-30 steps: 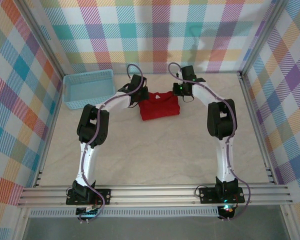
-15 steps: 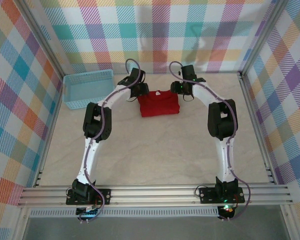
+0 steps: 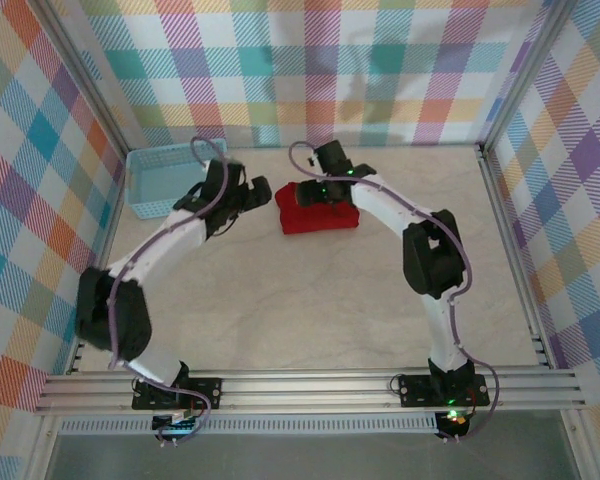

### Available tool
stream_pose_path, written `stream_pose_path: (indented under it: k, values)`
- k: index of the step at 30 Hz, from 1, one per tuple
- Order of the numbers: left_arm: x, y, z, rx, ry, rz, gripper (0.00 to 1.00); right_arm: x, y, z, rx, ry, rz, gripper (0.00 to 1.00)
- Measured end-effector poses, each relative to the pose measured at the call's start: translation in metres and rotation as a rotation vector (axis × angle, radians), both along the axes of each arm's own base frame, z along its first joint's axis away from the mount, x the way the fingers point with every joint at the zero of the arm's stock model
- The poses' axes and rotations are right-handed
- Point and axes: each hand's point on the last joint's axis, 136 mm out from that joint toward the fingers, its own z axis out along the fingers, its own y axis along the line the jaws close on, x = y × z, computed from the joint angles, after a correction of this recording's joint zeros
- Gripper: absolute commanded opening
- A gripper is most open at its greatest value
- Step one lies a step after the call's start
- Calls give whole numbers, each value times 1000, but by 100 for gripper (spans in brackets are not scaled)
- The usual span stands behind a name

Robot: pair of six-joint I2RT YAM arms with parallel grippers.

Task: Fold the inside-out t-shirt

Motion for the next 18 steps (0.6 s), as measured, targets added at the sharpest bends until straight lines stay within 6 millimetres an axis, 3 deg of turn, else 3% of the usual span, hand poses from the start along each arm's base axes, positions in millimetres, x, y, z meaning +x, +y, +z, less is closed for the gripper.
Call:
stream_pose_path:
  k: [6,11,14,18]
  values:
    - [-48,37,-24,44,-31,93,100,15,-9,-56,-109,84,-47,87]
    - [-64,55,-24,61,-91,142,100,43,-25,-64,-151,83,-108,87]
    - [-70,62,-16,64,-138,164,100,56,-53,-64,-171,82,-148,87]
    - [-74,70,-4,74,-192,185,100,70,-111,-68,-197,103,-209,86]
